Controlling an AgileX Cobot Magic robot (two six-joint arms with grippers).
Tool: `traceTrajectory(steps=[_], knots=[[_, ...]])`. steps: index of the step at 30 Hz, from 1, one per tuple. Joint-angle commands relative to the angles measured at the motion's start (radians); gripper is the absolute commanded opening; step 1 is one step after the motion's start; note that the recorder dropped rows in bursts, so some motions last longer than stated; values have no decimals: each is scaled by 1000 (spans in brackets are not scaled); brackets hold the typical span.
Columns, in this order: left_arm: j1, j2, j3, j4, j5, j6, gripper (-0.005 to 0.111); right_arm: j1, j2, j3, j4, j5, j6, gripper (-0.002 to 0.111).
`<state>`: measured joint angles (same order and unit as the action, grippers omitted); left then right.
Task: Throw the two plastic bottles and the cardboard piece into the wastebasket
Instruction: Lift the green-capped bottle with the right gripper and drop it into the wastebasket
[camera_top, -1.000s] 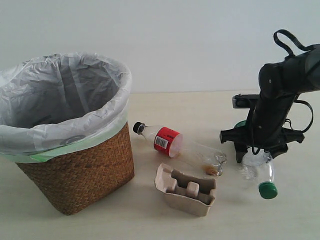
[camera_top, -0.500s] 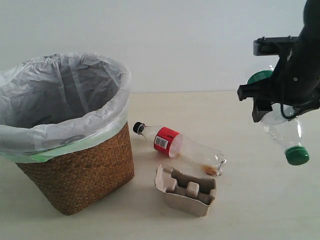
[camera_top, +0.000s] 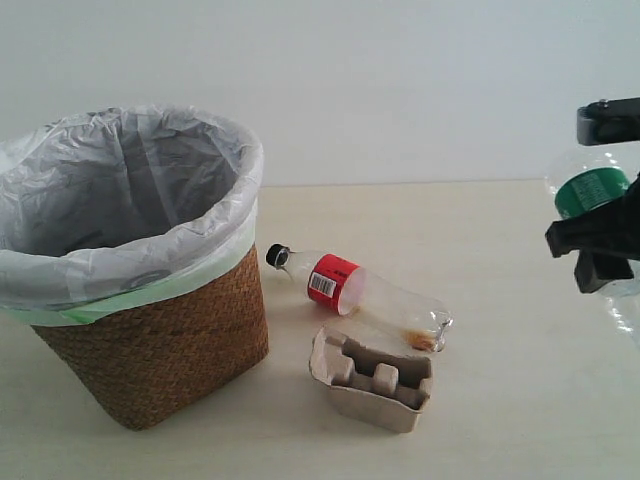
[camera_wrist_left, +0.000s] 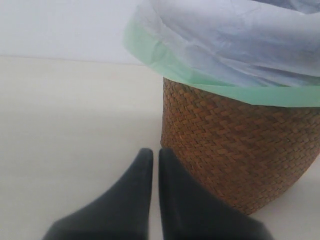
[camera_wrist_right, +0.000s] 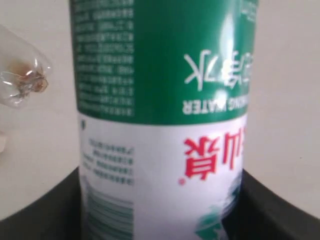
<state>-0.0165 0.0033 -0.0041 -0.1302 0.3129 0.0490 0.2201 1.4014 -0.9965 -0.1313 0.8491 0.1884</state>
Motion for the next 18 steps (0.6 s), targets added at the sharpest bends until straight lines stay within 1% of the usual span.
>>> traceTrajectory(steps=[1,4,7,10,11,13,15,16,17,18], knots=[[1,-3,4,3,-3,-5,4,-103,-39,-1,-61,40,17,0],[1,-3,4,3,-3,-5,4,-199,-39,-1,-61,59,15,0],[1,-3,4,3,-3,-5,4,-196,-37,-1,-35,2,12,0],[1,-3,4,3,-3,-5,4,-130,-14,-12,117,-95,-81,0],[1,-3,4,3,-3,-5,4,-91,2,-31,201,-118,-139,0],[1,-3,4,3,-3,-5,4,-2,39,-102,373,-129,-225,0],[1,-3,4,3,-3,-5,4,111,89,-246,540,-106,-285,2],[1,-3,4,3,-3,-5,4,217,140,-453,684,-59,-327,14],[1,-3,4,3,-3,-5,4,264,169,-562,743,-42,-330,25],[1,-3,4,3,-3,-5,4,307,196,-668,768,-34,-328,41]])
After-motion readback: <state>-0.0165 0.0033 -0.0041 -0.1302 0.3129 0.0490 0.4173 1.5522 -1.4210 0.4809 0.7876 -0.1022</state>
